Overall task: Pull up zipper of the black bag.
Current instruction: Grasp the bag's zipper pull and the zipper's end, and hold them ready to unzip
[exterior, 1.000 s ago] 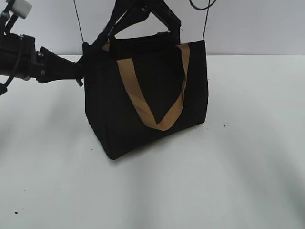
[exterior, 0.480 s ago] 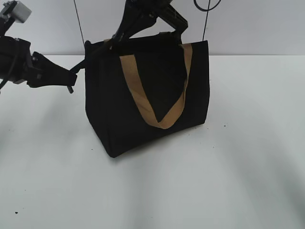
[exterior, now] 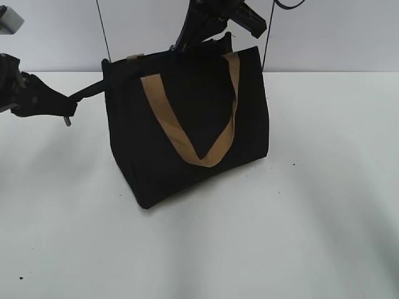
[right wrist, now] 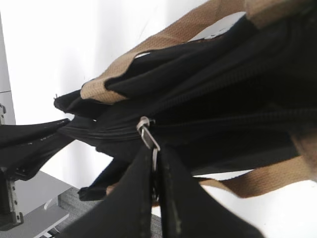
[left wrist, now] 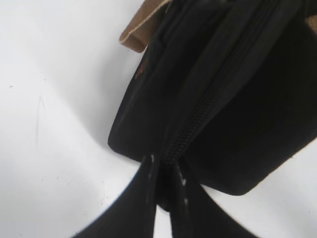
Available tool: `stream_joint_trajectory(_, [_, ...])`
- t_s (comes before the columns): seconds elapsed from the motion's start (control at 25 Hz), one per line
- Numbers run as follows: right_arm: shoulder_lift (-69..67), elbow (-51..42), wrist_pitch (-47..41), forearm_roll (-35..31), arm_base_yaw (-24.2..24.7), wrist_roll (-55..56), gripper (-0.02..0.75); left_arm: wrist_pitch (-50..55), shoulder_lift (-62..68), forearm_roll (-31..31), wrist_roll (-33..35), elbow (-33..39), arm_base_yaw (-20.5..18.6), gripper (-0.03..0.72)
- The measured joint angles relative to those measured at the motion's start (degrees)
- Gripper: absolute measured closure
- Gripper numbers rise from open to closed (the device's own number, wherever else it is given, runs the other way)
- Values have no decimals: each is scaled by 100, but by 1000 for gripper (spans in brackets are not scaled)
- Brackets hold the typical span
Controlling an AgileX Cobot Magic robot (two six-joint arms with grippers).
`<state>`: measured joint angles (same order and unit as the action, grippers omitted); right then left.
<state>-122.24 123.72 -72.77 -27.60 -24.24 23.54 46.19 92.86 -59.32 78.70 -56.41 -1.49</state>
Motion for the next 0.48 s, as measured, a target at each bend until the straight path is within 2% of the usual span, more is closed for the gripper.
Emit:
stream_joint_trajectory(0.16, [0, 2, 0, 128, 6, -230, 748, 95, -46, -21, -48, 0, -154, 652])
stream_joint_trajectory(0.2, [0, 16, 13, 308, 30, -295, 750, 93, -56, 16, -54, 0, -154, 652])
stream_joint_trajectory(0.28, [98, 91, 102, 1174, 301, -348, 751, -88, -39, 457, -68, 63, -302, 652])
stream_joint_trajectory(0.48, [113, 96, 66, 1107, 564, -347, 751, -9, -58, 234, -72, 54, -255, 652])
